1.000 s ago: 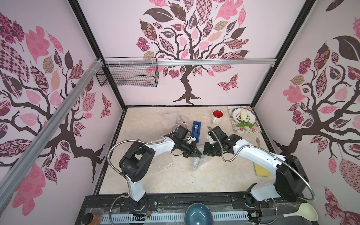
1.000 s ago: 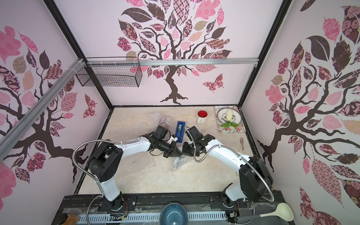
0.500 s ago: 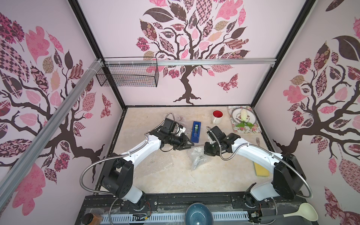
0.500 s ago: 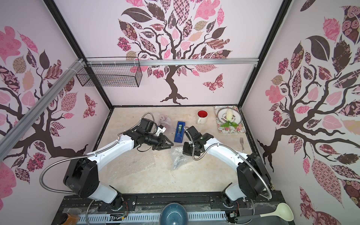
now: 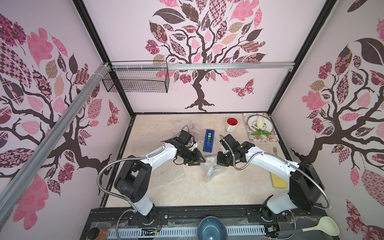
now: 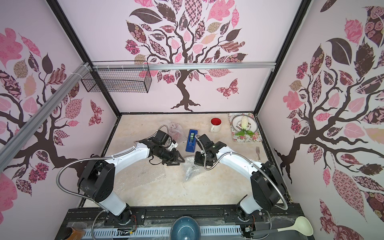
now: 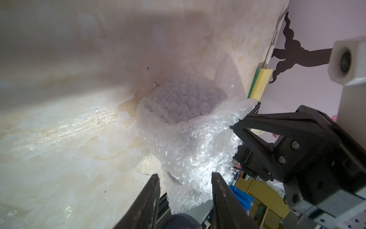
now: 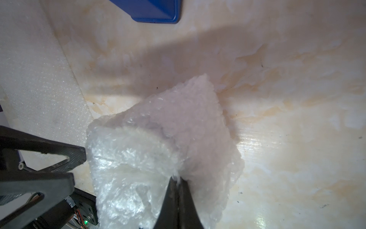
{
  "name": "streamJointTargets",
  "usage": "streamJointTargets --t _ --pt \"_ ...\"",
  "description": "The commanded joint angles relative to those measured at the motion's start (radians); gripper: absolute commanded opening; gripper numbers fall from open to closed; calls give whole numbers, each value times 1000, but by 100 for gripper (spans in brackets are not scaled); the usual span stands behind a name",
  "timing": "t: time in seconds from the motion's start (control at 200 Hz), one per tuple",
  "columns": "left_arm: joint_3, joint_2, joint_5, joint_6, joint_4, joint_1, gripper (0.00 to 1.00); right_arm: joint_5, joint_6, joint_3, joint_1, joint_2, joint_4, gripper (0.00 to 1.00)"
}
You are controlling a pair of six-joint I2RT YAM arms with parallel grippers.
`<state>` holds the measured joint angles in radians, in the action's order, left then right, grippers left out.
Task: Wrap mugs in bubble wrap
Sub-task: Wrap the mug in bubble wrap.
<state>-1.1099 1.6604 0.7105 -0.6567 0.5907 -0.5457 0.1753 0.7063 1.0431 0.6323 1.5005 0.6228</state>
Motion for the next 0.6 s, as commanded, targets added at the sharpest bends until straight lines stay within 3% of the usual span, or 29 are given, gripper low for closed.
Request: streamJointTargets --t 0.0,0.255,0.595 --pt "-17 8 9 4 -48 -14 45 -29 -5 28 4 27 57 0" --pt "-55 66 -71 50 29 -66 45 -25 -8 38 8 29 63 0" --pt "-59 135 -310 62 118 -135 39 -25 -6 19 10 7 57 0"
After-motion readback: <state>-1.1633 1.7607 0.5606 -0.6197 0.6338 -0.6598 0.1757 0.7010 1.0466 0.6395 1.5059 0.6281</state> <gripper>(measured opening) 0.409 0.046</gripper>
